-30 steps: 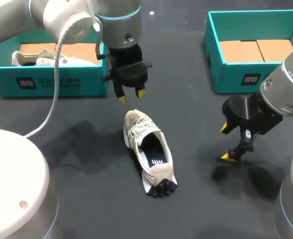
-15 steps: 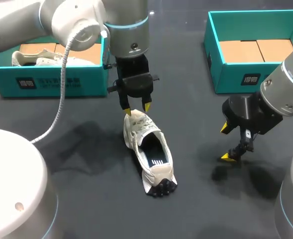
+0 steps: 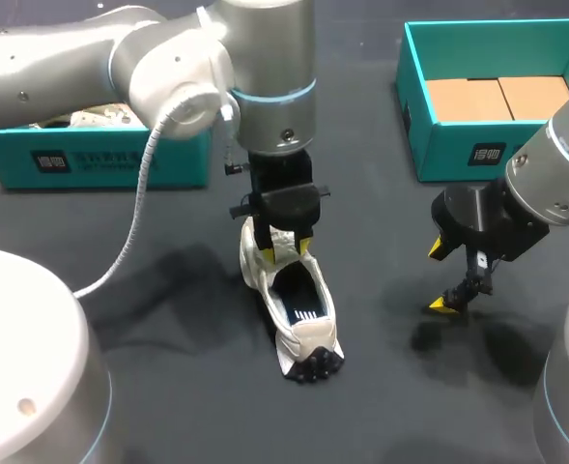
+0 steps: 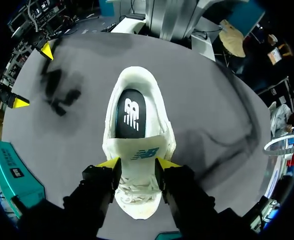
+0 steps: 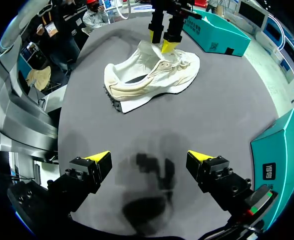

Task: Take the shoe out of the shoebox, open the shoe tongue, remove and reinsert the insole, then place the shoe into the shoebox

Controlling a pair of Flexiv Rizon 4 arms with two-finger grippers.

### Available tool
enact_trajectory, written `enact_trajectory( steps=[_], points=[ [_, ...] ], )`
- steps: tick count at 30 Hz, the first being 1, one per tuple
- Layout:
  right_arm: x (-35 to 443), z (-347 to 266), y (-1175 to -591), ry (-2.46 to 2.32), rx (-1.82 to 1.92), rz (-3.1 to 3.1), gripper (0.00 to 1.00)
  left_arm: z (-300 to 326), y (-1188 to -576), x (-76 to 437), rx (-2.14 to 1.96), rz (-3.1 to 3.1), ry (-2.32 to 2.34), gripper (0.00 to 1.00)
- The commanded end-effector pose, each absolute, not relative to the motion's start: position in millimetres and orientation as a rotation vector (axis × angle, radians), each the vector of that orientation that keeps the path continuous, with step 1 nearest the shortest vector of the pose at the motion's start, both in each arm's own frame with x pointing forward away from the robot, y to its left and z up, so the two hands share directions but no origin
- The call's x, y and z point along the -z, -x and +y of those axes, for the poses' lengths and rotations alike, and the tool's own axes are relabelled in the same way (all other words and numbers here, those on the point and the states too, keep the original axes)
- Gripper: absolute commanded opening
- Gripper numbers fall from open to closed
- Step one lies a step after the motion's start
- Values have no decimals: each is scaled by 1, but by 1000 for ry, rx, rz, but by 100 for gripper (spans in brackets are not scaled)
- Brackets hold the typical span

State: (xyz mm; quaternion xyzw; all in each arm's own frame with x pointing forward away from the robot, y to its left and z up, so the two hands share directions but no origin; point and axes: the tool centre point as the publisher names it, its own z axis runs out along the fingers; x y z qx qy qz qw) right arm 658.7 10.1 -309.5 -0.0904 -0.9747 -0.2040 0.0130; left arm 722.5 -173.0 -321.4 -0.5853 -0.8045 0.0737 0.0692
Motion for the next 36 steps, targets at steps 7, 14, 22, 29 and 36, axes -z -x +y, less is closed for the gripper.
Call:
enact_trajectory(
  steps=[7,14,22,29,36],
  points=[
    [310,10,-657,283,636,-3041,100,-181,-713,329,-238,-2411,1781,42],
    [310,10,-657,283,636,-3041,100,-177,-708,324,-240,-2442,1790,42],
    [310,10,-657,283,636,-3041,100,-190,-695,358,-220,-2377,1769,40],
    [310,10,-657,283,636,-3041,100,-181,-698,332,-245,-2436,1799,40],
    [310,10,-657,283,636,-3041,100,-165,-704,310,-256,-2528,1791,40]
  ],
)
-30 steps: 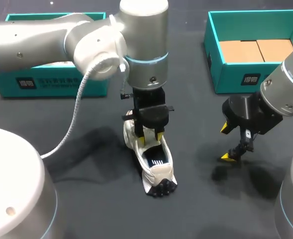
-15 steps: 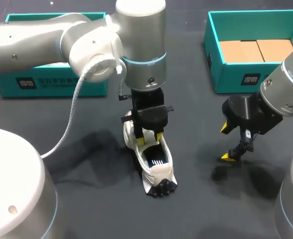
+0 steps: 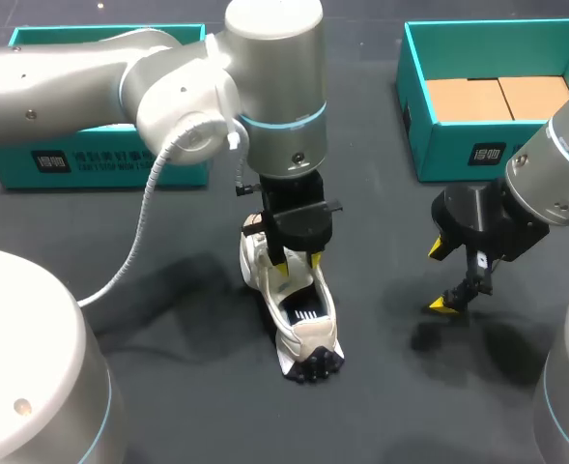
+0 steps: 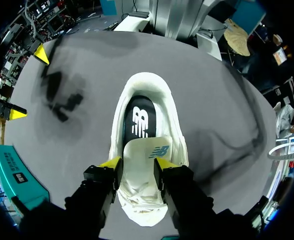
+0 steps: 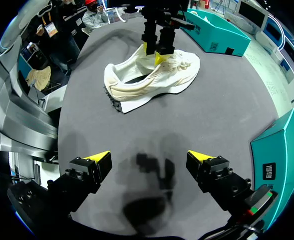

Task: Take the shoe out of the shoebox, open the shoe tongue, remove and reinsert the insole, then place the shoe into the shoebox

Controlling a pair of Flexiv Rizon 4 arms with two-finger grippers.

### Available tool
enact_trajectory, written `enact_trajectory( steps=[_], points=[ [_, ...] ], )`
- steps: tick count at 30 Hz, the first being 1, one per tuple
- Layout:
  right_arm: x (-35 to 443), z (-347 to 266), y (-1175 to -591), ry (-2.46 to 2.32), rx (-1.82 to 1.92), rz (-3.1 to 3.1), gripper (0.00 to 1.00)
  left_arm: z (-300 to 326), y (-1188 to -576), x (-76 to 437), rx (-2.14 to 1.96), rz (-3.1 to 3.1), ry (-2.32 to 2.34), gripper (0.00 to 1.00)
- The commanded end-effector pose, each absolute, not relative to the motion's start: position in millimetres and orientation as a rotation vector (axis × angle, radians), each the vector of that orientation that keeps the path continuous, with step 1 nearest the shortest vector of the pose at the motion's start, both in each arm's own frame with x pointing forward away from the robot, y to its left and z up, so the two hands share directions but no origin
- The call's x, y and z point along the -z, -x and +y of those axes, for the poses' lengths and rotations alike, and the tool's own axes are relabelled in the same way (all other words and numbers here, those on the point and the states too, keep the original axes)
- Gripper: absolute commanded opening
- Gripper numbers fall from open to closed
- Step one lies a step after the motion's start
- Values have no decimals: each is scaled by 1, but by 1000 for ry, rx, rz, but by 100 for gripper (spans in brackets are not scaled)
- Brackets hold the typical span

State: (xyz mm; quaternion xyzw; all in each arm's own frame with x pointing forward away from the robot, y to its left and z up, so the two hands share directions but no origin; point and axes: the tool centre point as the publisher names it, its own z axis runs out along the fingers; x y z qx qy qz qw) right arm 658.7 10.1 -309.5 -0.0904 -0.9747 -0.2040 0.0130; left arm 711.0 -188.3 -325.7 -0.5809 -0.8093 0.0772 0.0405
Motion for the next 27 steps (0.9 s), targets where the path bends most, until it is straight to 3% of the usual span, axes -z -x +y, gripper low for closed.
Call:
enact_trajectory(
  steps=[1,12,23,24,25,27],
  points=[
    [310,10,-657,283,636,-3041,100,-164,-704,310,-249,-2533,1787,40],
    [310,10,-657,283,636,-3041,100,-180,-700,344,-227,-2477,1748,38],
    [310,10,-657,283,636,-3041,100,-166,-691,288,-234,-2568,1702,42],
    [310,10,-657,283,636,-3041,100,-166,-689,284,-224,-2576,1671,47],
    [310,10,-657,283,636,-3041,100,-165,-686,281,-223,-2585,1642,60],
    [310,10,-657,283,636,-3041,100,-165,-681,275,-223,-2596,1586,98]
  ],
)
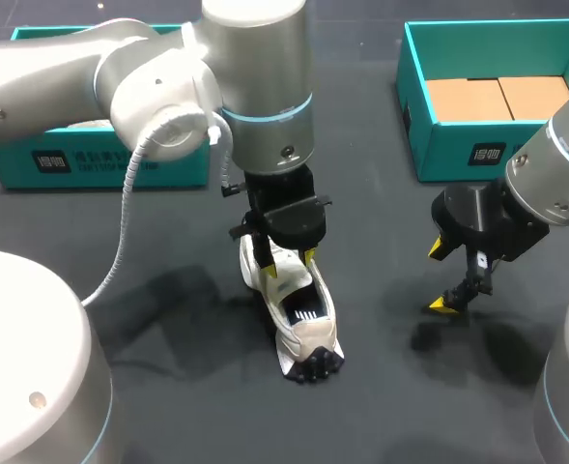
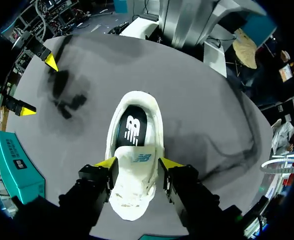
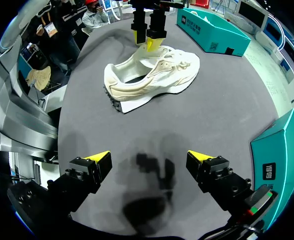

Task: Take the shoe out of the shoebox, open the shoe tongue, remove and reinsert the insole, then place the shoe into the shoebox

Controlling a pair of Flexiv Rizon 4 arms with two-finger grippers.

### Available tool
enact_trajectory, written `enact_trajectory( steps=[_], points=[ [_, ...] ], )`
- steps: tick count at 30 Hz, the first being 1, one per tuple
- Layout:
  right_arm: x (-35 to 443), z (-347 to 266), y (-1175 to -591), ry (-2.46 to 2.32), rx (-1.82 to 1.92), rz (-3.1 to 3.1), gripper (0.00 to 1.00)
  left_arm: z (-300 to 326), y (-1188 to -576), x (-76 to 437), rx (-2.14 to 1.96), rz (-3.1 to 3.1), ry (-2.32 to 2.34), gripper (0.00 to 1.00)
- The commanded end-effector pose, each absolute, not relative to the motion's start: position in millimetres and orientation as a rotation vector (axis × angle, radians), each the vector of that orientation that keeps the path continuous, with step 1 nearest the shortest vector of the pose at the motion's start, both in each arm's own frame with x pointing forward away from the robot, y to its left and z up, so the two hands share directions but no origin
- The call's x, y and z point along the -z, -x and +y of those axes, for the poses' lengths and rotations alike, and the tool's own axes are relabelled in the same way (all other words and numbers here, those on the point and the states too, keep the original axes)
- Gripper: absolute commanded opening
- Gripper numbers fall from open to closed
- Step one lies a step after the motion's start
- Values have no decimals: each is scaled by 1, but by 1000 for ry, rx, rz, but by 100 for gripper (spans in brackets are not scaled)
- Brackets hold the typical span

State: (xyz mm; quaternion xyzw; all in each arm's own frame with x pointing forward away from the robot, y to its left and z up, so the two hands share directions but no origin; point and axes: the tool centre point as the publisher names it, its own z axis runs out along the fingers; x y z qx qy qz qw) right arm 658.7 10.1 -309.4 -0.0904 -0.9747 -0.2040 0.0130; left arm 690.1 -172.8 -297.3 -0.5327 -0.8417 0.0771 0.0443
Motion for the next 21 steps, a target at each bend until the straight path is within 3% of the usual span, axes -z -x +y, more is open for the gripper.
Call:
enact_trajectory(
  steps=[1,17,21],
  points=[
    [310,10,-657,283,636,-3041,100,-165,-677,272,-228,-2602,1554,100],
    [310,10,-657,283,636,-3041,100,-164,-664,258,-222,-2663,1410,100],
    [310,10,-657,283,636,-3041,100,-161,-652,259,-317,-2760,1069,100]
  ],
)
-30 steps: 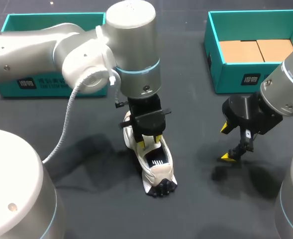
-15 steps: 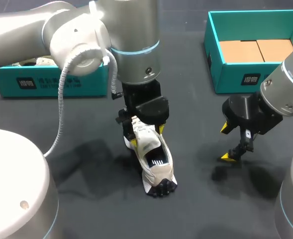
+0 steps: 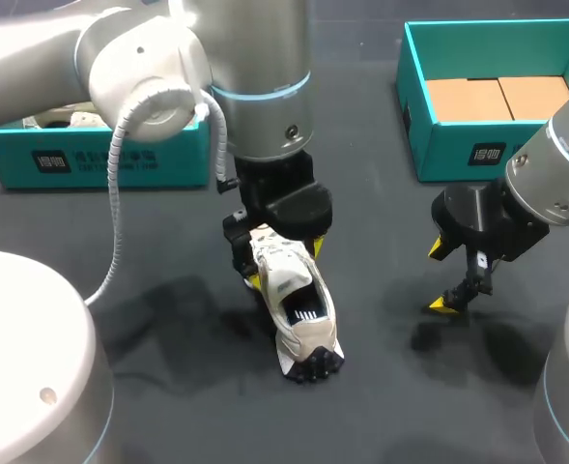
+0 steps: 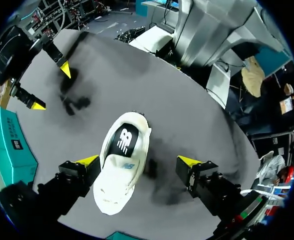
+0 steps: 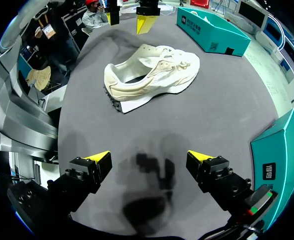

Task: Take the shoe out of the shoebox, open the shoe tongue, remove and reinsert the insole, then place the shoe into the shoebox

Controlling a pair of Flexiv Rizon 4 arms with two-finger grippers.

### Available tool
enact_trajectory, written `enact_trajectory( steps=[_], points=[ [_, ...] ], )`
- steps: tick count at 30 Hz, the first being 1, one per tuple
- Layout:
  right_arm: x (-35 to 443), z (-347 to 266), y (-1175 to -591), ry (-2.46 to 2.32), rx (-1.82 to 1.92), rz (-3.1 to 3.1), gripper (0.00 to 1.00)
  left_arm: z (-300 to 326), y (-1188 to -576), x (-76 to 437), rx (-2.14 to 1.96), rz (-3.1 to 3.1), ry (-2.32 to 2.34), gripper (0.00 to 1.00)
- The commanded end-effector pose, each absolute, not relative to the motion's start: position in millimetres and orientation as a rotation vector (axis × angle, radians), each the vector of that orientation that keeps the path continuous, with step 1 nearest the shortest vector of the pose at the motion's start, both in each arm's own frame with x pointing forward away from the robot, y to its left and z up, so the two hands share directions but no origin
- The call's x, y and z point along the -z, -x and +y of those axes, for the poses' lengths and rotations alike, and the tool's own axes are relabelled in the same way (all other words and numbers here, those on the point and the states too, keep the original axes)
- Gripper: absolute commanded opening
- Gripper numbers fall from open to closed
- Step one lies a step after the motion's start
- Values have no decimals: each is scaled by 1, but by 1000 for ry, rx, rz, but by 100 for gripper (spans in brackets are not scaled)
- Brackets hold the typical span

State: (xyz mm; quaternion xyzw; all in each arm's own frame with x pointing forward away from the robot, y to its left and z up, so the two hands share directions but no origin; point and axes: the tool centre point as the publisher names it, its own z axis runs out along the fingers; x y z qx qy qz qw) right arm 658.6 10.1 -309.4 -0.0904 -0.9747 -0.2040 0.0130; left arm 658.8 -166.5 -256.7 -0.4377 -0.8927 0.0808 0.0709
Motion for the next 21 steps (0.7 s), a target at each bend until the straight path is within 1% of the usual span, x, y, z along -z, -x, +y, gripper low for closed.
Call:
enact_trajectory(
  steps=[1,5,6,7,17,21],
  points=[
    [310,10,-657,283,636,-3041,100,-162,-649,258,-318,-2784,996,100],
    [310,10,-657,283,636,-3041,100,-166,-629,254,-254,-2916,633,100],
    [310,10,-657,283,636,-3041,100,-168,-625,253,-169,-2971,454,100],
    [310,10,-657,283,636,-3041,100,-169,-621,251,-107,-3048,369,100],
    [310,10,-657,283,636,-3041,100,-169,-621,251,-107,-3048,369,100],
    [310,10,-657,283,636,-3041,100,-178,-616,264,-135,-3027,134,100]
  ],
)
